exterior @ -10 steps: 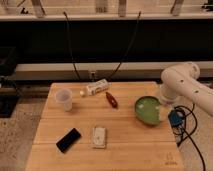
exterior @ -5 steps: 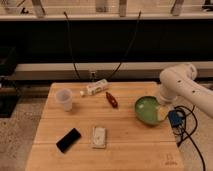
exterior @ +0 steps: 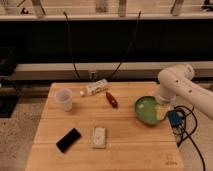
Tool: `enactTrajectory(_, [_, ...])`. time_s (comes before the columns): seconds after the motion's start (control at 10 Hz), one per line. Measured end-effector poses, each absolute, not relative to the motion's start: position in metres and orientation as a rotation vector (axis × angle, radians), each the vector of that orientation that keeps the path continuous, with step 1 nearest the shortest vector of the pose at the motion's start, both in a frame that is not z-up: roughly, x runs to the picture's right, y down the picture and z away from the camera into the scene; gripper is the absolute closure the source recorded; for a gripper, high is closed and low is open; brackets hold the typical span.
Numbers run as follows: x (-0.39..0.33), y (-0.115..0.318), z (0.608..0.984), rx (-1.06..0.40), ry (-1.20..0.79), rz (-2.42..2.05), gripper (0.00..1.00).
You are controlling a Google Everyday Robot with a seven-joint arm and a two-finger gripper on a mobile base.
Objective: Push the ceramic bowl across the table
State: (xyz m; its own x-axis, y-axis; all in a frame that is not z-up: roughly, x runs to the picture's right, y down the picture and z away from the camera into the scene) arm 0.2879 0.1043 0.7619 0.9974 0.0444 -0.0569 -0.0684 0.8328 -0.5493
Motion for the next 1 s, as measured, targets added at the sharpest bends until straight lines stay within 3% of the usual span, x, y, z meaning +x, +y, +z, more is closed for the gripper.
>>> enactTrajectory(0.3, [0.289,0.104,0.768,-0.585,0.046,0.061,0.2])
enactTrajectory(0.4, [0.289,0.105,0.77,-0.586,0.048,0.061,0.24])
enactTrajectory(0.7, [0.289,0.106,0.776,-0.592,0.055,0.058,0.51])
enactTrajectory(0.8, [0.29,0.107,0.777,-0.594,0.057,0.06,0.54])
enactTrajectory(1.0, [0.29,0.108,0.781,-0.598,0.059,0.062,0.47])
